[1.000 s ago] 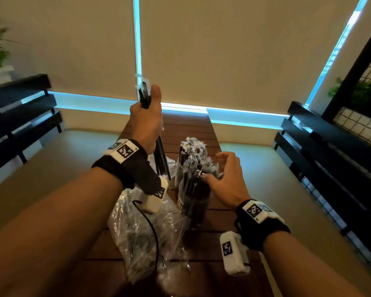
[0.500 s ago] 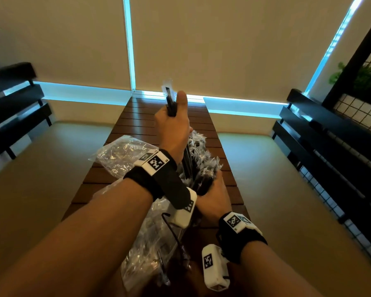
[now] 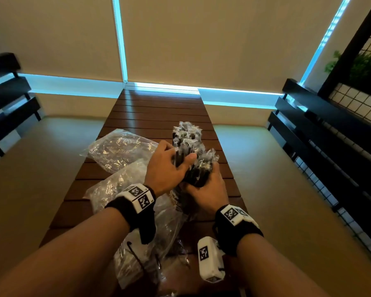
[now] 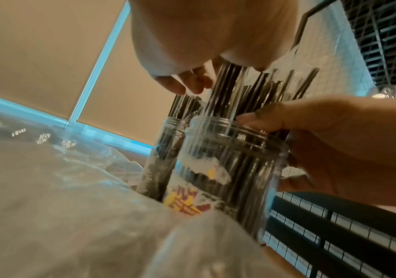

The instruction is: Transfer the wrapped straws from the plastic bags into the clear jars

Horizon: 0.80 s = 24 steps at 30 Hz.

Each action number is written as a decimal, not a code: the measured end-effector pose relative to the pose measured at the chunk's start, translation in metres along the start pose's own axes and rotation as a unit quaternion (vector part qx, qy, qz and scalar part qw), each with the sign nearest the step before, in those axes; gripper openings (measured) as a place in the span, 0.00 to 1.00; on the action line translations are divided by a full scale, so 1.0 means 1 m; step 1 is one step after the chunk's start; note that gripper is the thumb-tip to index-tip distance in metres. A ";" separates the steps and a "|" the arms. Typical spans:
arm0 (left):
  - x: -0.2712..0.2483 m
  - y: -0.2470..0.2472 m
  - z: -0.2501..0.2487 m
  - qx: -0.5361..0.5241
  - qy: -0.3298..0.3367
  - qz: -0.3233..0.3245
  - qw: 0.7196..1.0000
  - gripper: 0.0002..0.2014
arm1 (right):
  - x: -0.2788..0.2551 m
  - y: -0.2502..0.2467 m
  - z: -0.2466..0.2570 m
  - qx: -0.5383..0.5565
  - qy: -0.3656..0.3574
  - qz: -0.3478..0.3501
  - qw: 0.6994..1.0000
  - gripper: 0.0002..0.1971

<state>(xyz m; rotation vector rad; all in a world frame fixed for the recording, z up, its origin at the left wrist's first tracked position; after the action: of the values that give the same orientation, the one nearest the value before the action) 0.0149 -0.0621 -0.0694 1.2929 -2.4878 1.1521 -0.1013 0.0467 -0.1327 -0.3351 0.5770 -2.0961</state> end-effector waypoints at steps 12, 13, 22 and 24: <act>-0.002 -0.009 -0.107 0.241 0.218 0.055 0.944 0.36 | 0.004 -0.001 0.000 -0.005 -0.009 0.005 1.000 0.39; -0.005 0.009 -0.100 0.270 0.206 0.120 0.933 0.38 | 0.004 -0.001 0.001 -0.021 -0.021 0.010 1.000 0.37; -0.021 0.028 -0.055 0.213 0.121 0.231 0.942 0.47 | -0.017 0.007 -0.028 -0.095 0.069 0.076 0.990 0.60; -0.016 -0.009 -0.057 0.132 0.112 0.139 0.975 0.40 | -0.029 -0.001 -0.044 -0.125 0.142 0.077 0.979 0.53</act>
<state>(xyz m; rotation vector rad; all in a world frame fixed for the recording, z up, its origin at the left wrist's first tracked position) 0.0182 -0.0166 -0.0308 0.8165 -2.4634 1.6386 -0.1050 0.0835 -0.1707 -0.1254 1.0096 -1.9363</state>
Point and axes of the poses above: each hand's wrist, its own x-axis towards the middle knuckle, its own y-axis out of the palm, z = x × y, the point moved 10 cm from there along x, towards the middle knuckle, and after that the axes turned 9 degrees about z, right-handed, at the moved point
